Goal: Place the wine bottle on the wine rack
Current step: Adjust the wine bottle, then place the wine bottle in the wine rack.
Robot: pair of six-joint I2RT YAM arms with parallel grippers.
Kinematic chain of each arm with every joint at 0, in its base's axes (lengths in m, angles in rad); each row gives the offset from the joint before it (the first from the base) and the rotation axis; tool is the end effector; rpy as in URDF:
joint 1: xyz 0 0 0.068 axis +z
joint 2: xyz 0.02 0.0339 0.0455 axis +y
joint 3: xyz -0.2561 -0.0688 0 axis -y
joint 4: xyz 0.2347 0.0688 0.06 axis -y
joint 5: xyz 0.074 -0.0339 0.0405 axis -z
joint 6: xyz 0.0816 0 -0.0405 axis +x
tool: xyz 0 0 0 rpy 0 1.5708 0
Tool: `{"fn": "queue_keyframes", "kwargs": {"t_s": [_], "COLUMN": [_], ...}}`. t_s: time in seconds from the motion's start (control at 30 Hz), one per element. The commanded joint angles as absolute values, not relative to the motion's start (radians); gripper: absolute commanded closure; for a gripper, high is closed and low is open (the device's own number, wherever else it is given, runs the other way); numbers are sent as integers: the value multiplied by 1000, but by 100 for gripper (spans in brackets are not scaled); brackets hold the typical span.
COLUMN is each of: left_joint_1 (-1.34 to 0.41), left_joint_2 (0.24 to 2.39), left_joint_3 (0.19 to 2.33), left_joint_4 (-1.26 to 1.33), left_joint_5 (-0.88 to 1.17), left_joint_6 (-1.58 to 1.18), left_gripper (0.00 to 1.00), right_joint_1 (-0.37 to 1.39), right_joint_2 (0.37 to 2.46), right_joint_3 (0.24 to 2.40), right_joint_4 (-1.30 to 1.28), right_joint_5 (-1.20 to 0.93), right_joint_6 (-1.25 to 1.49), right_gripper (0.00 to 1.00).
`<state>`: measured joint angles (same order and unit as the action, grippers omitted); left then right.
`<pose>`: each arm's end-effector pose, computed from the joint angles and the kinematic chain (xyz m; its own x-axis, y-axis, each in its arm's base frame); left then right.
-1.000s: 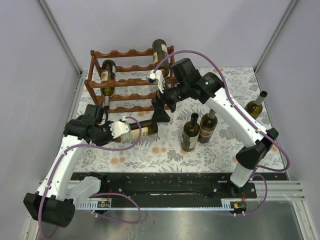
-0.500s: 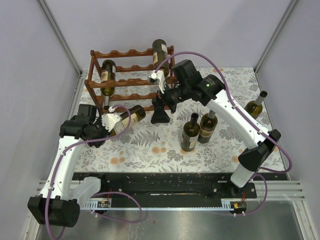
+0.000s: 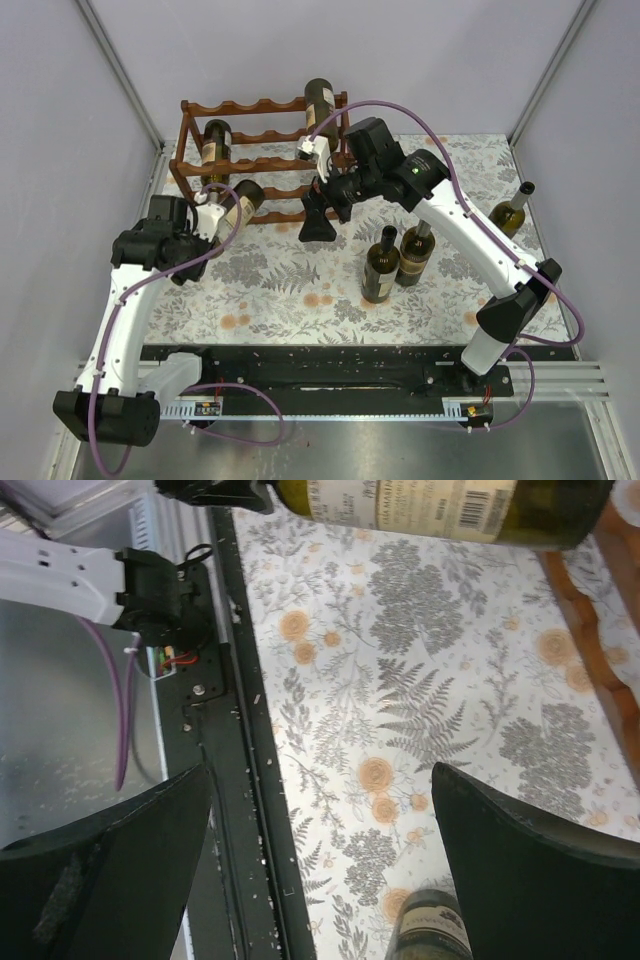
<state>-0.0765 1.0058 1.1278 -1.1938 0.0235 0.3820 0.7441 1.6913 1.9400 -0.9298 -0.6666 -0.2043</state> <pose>0.1823 -0.0159 0.2813 -0.7797 0.4335 -0.4517 0.4077 0.8991 0.1592 0.2386 0.2883 0.3967 -0.2739 -0.4689 -0.8397 -0.9613 0.1611 0.2236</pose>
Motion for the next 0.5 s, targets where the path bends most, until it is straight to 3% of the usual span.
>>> {"fn": "queue_keyframes", "kwargs": {"t_s": [0.0, 0.17, 0.47], "left_joint_1": [-72, -71, -71], "left_joint_2": [1011, 1022, 1066], "left_joint_3": [1178, 1177, 1174], "left_joint_4": [-1062, -1031, -1014], "left_joint_5": [12, 12, 84], "left_joint_6": [288, 229, 161], "left_gripper": [100, 100, 100], "right_joint_1": [738, 730, 707], "right_joint_2": [1644, 1598, 1551], "right_joint_3": [1950, 1901, 1822], "right_joint_4": [-848, -778, -735], "right_joint_5": [-562, -425, -416], "right_joint_6": [-178, -156, -137], "right_gripper": [0, 1, 0]}}
